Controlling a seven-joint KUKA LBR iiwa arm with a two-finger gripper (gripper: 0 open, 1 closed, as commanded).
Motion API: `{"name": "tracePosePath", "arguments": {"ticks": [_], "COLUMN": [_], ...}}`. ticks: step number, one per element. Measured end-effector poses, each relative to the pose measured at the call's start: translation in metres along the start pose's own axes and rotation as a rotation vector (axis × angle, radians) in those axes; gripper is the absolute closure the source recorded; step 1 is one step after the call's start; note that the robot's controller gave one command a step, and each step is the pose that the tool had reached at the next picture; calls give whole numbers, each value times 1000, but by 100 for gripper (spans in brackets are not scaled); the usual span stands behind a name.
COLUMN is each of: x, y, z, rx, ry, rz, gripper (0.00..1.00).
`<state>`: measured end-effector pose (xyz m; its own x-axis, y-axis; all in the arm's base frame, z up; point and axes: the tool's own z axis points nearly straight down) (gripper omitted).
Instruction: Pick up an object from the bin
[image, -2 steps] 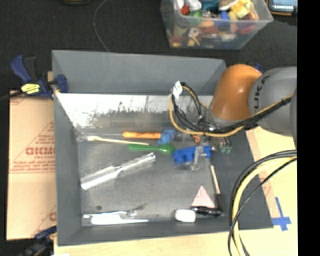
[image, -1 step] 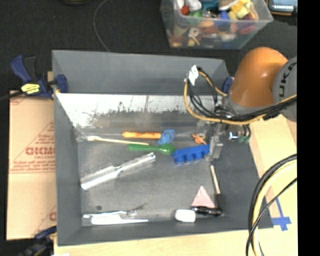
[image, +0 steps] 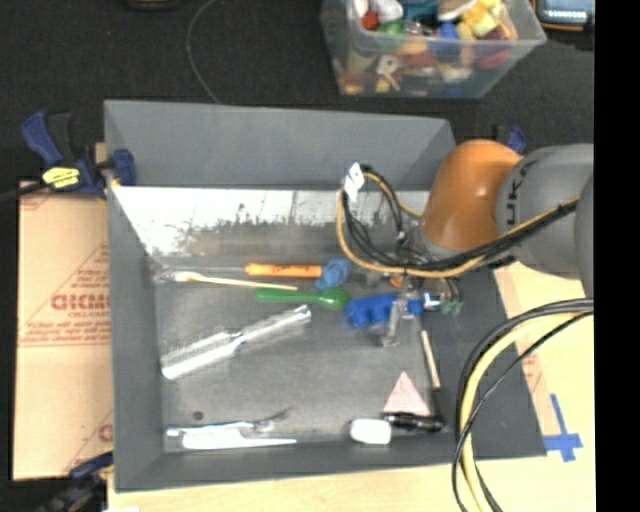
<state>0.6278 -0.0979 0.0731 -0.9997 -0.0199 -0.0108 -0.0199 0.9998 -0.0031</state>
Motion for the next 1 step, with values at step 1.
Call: {"name": "tracePosePath", "arguments": {"ticks": [1], "x": [-2], "y": [0], "z": [1], "rx": [3], "ry": [-22], "rz": [0], "gripper": [0]}}
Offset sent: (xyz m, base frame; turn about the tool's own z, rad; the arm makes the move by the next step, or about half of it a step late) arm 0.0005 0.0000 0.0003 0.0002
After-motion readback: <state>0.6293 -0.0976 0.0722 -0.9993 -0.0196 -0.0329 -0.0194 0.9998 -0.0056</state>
